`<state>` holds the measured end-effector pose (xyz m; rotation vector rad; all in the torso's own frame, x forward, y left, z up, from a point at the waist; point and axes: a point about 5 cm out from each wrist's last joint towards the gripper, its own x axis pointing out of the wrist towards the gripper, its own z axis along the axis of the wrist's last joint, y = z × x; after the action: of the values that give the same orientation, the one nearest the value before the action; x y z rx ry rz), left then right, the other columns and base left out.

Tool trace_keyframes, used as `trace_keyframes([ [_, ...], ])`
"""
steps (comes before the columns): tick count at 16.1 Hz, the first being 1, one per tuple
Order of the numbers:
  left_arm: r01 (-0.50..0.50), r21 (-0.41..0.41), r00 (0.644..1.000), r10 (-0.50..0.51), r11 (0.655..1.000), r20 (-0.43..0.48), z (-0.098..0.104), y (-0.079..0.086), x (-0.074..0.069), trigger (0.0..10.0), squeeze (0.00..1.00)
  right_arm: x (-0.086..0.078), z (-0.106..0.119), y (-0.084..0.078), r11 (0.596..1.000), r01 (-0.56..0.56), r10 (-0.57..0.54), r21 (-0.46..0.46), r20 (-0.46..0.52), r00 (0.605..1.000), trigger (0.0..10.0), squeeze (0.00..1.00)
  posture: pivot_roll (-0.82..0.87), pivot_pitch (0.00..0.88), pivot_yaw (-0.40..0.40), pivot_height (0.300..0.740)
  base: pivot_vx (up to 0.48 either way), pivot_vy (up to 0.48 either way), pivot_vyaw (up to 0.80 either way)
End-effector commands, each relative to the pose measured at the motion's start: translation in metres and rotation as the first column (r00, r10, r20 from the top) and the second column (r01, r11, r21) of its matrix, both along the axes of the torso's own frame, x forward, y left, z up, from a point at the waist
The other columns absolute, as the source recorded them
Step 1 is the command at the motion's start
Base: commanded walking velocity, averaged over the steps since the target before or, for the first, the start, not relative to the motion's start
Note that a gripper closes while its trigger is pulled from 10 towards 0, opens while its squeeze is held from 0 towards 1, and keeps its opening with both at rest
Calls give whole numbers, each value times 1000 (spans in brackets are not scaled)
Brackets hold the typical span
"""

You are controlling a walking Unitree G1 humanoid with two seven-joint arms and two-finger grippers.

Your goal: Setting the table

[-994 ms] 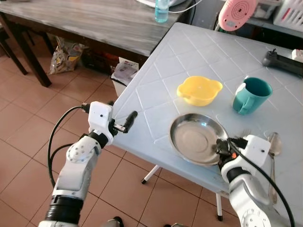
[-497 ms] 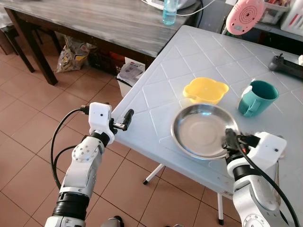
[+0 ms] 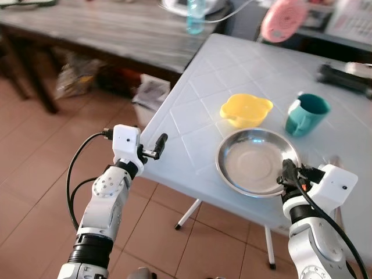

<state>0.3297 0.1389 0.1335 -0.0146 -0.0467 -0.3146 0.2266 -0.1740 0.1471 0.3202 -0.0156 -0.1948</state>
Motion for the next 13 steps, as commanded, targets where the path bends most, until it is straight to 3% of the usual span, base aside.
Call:
trace_keyframes([
  [1, -13, 10, 1000, 13, 1000, 2, 1, 6, 2, 10000, 0, -1, 1, 6, 1000, 6, -6, 30, 11, 1000, 10000, 0, 50, 120, -43, 740, 0, 480, -775],
  [8, 0, 19, 1000, 0, 1000, 10, 1, 2, 4, 10000, 0, -2, 2, 5, 999, 19, -19, 31, 26, 999, 10000, 0, 44, 123, -38, 740, 0, 480, -712],
  [13, -13, 18, 1000, 13, 1000, 21, 0, 0, 3, 10000, 0, -2, 3, 7, 1000, 0, -1, 11, 39, 999, 10000, 0, 47, 122, -42, 740, 0, 480, 0],
])
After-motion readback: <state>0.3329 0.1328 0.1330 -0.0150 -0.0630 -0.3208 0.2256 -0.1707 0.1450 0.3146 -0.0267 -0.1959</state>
